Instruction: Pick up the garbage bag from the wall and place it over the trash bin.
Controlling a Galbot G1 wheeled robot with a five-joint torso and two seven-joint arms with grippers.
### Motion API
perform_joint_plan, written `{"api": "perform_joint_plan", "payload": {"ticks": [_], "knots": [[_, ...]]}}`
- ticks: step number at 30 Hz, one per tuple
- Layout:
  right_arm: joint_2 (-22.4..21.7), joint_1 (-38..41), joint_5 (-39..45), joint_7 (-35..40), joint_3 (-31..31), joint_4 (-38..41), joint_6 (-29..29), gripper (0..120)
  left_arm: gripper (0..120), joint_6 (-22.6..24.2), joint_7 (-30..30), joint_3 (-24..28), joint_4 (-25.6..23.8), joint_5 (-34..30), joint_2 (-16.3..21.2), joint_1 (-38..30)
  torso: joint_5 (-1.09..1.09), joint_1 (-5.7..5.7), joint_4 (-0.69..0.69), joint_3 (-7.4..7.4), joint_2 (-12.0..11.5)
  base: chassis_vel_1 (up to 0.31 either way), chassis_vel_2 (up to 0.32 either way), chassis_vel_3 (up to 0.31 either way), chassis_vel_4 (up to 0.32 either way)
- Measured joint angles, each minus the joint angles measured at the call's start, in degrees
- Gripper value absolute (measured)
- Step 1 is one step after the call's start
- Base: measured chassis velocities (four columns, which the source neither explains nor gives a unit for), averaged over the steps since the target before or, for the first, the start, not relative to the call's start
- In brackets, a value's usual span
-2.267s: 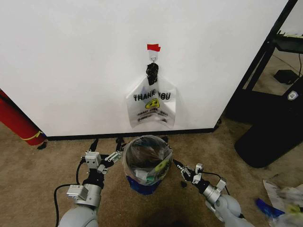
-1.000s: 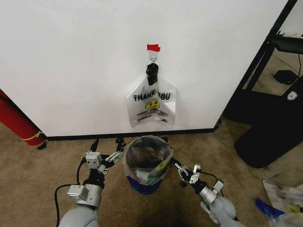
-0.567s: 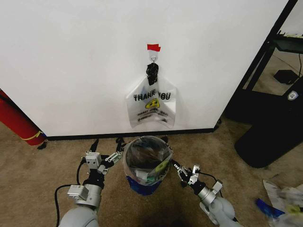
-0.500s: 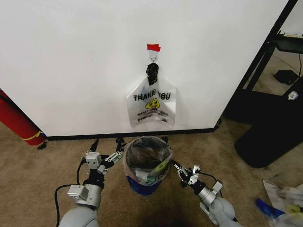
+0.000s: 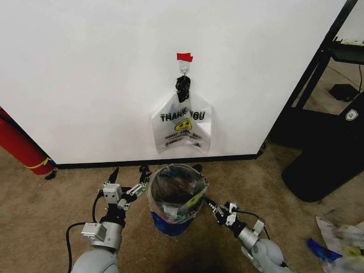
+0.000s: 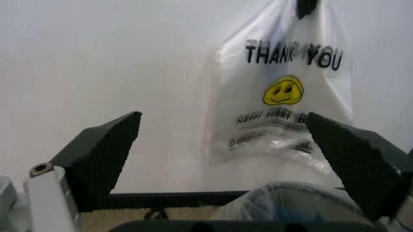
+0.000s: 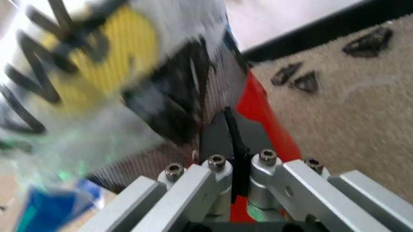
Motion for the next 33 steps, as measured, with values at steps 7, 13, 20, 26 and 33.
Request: {"api": "perform_joint_plan", "payload": {"ticks": [7,13,20,26,33], "knots": [[-0.86,-2.46,0.36,3.37,1.25,4.29,1.3,0,100,0.25,-0.04,-0.37,-0.39,0.0,0.25,0.18,0.01,0.0,0.01,0.0,0.0,0.0,0.0,0.0,0.0],[-2.08,-9.11,-1.43,24.06,4.86,18.01,7.94,20,100,-0.08,-0.08,-1.63,1.28,-0.14,-0.49,-0.39,0.0,0.0,-0.02,0.0,0.0,0.0,0.0,0.0,0.0],[0.79,-20.45,-11.65,41.91,9.07,38.72,12.71,47,100,-2.02,1.09,-4.81,3.72,1.13,-3.05,0.17,-0.03,0.0,-0.01,-0.01,0.0,0.0,0.0,0.0,0.0],[8.17,-32.98,-26.49,50.45,9.26,51.0,18.83,70,100,-5.13,4.31,-8.59,3.61,1.48,-3.76,2.69,-0.02,-0.01,0.0,0.0,0.0,0.0,0.0,0.0,0.0],[13.09,-42.26,-34.18,50.82,9.07,55.33,27.73,94,100,-6.52,4.39,-9.22,2.15,2.73,-4.26,6.03,-0.02,-0.01,0.0,-0.01,0.0,0.0,0.0,0.0,0.0]]}}
